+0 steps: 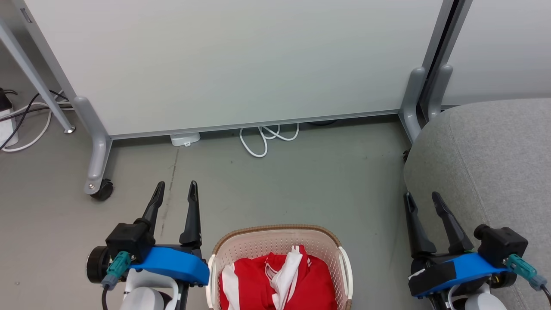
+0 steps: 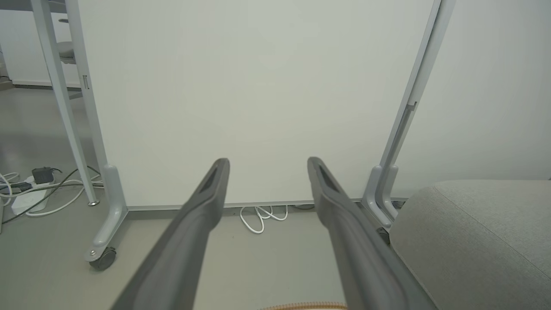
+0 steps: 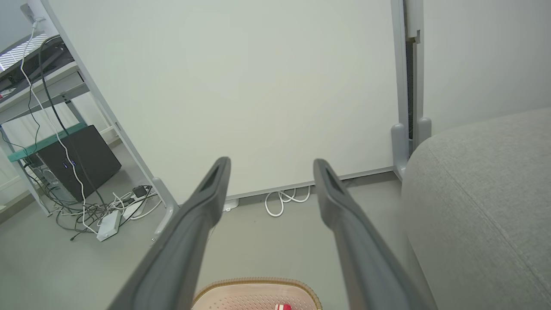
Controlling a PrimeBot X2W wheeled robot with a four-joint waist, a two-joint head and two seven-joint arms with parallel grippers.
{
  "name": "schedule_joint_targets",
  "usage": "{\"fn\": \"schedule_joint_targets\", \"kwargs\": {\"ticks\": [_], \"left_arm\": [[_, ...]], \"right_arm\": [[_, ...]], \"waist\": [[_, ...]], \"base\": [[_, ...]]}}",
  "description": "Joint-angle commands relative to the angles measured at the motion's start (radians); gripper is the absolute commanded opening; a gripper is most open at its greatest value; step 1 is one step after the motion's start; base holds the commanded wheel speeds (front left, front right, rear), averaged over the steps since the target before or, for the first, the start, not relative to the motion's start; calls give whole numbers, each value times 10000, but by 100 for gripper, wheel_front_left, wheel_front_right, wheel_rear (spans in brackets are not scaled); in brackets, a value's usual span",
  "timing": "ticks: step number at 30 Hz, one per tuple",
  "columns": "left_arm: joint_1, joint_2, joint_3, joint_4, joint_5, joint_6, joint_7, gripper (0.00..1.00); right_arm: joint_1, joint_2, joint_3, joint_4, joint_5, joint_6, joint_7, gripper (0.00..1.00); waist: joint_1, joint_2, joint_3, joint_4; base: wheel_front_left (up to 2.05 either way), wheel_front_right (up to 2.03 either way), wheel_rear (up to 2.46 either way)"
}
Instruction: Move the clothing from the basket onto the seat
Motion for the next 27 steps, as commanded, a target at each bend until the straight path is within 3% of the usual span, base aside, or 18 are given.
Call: {"fn": "schedule_joint_targets", "kwargs": {"ticks": [1, 27], "left_arm": [[-201, 86, -77, -13, 234, -5, -87, 100], [-288, 45, -374, 439, 2210, -164, -593, 100]], "right_arm": [[-129, -68, 28, -56, -229, 21, -103, 100], [-69, -72, 134, 118, -2216, 17, -610, 100]], "waist": [[0, 0, 3, 8], [0, 0, 46, 223]], "base": [[0, 0, 0], [0, 0, 0]]}}
